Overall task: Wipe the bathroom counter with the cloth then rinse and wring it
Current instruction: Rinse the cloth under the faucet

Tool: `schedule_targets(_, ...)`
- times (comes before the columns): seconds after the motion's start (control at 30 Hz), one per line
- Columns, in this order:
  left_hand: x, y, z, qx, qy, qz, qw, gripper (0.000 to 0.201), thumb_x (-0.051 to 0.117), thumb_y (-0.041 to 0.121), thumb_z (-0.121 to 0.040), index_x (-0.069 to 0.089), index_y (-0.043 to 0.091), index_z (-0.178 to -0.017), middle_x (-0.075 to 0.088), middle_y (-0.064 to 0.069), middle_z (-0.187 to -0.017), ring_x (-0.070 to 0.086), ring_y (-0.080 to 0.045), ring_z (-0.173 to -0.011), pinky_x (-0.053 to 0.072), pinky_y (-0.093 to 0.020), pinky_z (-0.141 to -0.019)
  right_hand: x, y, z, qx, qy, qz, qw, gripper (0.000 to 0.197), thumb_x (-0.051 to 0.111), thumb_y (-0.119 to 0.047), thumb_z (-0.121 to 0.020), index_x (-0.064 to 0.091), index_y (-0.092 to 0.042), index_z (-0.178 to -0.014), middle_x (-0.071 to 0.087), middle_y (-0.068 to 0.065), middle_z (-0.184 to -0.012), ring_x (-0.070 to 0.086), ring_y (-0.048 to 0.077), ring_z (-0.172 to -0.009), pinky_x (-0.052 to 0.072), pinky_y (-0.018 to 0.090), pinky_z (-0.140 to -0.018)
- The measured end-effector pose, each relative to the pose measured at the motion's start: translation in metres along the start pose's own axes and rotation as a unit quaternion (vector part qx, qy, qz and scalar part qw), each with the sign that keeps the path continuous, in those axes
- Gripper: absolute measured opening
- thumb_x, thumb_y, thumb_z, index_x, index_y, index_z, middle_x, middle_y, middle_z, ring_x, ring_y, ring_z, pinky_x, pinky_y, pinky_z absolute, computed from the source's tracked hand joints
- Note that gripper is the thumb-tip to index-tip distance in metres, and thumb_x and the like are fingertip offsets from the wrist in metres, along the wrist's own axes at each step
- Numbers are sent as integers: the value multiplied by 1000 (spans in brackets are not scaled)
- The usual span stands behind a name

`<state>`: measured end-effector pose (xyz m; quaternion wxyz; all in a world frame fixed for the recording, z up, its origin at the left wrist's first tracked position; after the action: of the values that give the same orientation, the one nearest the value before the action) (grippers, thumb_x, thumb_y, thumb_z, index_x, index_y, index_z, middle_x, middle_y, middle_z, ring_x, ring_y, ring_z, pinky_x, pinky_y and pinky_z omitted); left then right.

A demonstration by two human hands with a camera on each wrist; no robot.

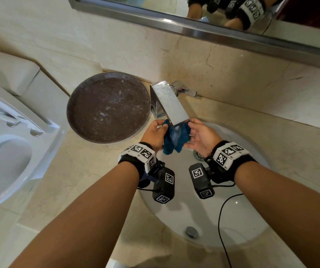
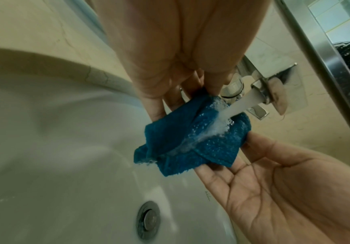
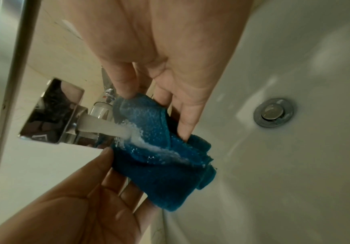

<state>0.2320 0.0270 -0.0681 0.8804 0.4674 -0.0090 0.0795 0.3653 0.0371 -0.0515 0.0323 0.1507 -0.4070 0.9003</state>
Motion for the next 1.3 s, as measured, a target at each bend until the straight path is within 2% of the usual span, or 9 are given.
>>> schedule_targets(0.1, 3, 2, 1, 3, -4, -13, 1000, 13, 41, 19, -100, 50, 17, -108, 61, -12, -108, 59, -33, -107, 48, -53, -94, -1, -3, 2, -8, 2, 2, 1000, 18, 37, -17, -99, 54, -23, -101, 63, 6, -102, 61, 23, -92, 51, 38, -75)
schedule_targets(0.2, 2, 2, -1, 12, -5, -33, 999, 13, 42, 21, -98, 55, 24, -100, 62, -14, -115, 59, -33, -108, 47, -55, -95, -1, -5, 4, -12, 5, 9, 1000, 18, 38, -17, -99, 54, -24, -103, 63, 5, -102, 61, 22, -91, 51, 35, -71)
schedule_targets(0.27, 2, 0, -3, 16, -5, -46, 999, 14, 42, 22, -97, 55, 30, -96, 63, -15, -113, 60, -33, -106, 47, -55, -93, -1, -6, 4, -15, 3, 11, 1000, 20, 38, -16, -99, 54, -22, -109, 62, 5, -104, 61, 22, -92, 51, 34, -69)
schedule_targets(0.4, 5, 4, 0, 22, -5, -47, 999, 17, 40, 20, -98, 53, 31, -96, 62, -21, -113, 59, -41, -106, 47, -60, -90, 1, -10, 6, -28, -2, 8, 1000, 25, 36, -14, -99, 51, -19, -118, 62, 3, -102, 61, 18, -90, 51, 29, -64)
schedule_targets(0.6, 9, 2, -1, 28, -5, -45, 999, 16, 41, 24, -95, 54, 33, -98, 63, -18, -110, 60, -41, -104, 48, -60, -88, 0, -11, 9, -37, -13, 15, 999, 26, 36, -12, -98, 53, -18, -117, 62, 5, -106, 61, 19, -96, 50, 30, -69)
schedule_targets(0.77, 14, 6, 0, 18, -5, -26, 999, 22, 38, 15, -98, 51, 33, -97, 62, -16, -110, 60, -39, -105, 47, -58, -92, -3, -12, 10, -44, -19, 25, 999, 23, 38, -12, -98, 56, -20, -109, 63, 4, -104, 62, 17, -95, 49, 29, -71)
schedule_targets(0.97, 17, 1, 1, -7, -10, 50, 999, 18, 36, 9, -100, 48, 19, -111, 60, -14, -110, 58, -37, -111, 48, -51, -95, -3, -9, 9, -40, -19, 44, 998, 21, 39, -12, -97, 55, -19, -109, 63, 4, -105, 62, 17, -96, 50, 30, -73)
schedule_targets(1.1, 12, -2, 0, -2, 1, 50, 999, 18, 34, 10, -100, 49, 20, -97, 59, -17, -103, 56, -43, -111, 46, -54, -95, 0, -7, 8, -35, -23, 55, 998, 21, 39, -12, -97, 57, -20, -106, 65, 2, -102, 63, 15, -92, 50, 29, -72)
schedule_targets(1.3, 5, -4, 0, -1, 4, 59, 998, 21, 33, 10, -101, 49, 20, -93, 59, -11, -91, 57, -36, -99, 46, -53, -92, 6, -2, 6, -25, -33, 63, 997, 22, 39, -13, -98, 57, -24, -103, 65, 1, -104, 62, 15, -93, 50, 30, -74)
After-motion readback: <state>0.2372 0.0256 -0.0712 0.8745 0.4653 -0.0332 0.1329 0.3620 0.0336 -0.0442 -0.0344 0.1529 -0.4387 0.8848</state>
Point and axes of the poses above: each hand's wrist, its own z-axis away from the middle knuckle, its own x-axis out of the palm, y = z × x, the point moved 6 cm from there along -z, towards the middle knuckle
